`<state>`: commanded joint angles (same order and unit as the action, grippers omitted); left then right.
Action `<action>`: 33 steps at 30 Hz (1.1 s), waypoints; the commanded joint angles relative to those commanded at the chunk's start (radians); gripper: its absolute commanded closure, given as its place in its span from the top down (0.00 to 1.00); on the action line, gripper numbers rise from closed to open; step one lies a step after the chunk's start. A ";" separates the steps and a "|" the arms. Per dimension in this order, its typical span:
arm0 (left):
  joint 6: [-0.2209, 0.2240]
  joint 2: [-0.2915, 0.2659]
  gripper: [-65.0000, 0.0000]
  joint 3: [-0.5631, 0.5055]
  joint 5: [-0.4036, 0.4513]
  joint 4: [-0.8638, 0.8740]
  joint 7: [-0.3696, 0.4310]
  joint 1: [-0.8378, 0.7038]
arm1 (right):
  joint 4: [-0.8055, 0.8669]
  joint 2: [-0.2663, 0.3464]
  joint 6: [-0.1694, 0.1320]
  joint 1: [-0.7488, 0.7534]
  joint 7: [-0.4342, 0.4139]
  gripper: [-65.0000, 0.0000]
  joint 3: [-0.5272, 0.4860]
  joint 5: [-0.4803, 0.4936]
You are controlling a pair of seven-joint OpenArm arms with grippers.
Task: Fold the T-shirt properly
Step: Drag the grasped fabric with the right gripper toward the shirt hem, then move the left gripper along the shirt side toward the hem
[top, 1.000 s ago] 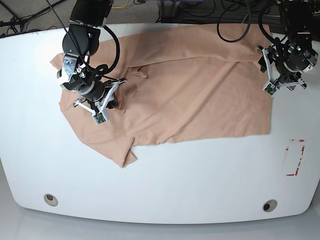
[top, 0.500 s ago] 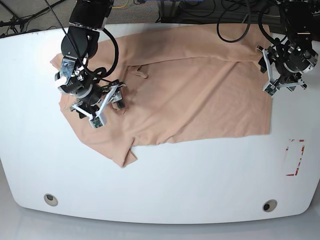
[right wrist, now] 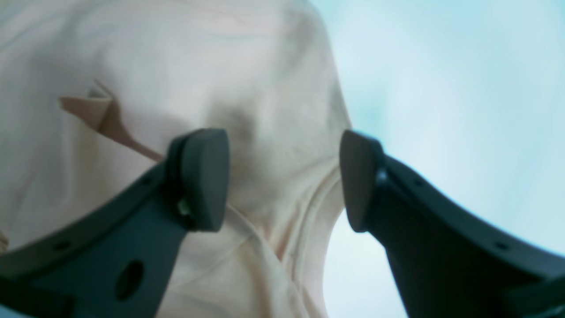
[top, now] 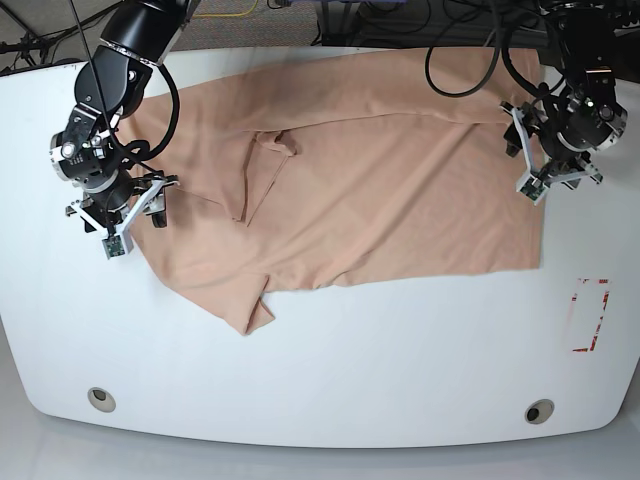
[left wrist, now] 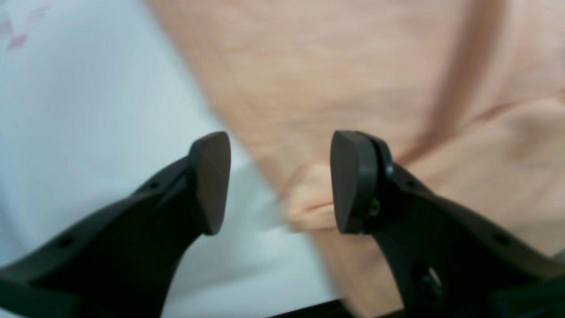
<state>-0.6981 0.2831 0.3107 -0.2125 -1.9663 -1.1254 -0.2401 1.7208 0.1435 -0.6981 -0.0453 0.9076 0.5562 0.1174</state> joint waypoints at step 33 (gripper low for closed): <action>0.000 -0.014 0.72 0.003 0.048 0.012 0.029 0.129 | -0.908 0.147 0.000 -0.466 -0.451 0.80 -0.095 0.002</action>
<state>-0.6981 0.2693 0.3138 -0.1649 -1.9540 -1.0963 -0.1112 0.8124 0.2908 -0.6981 -0.5117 0.4565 0.4611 0.1189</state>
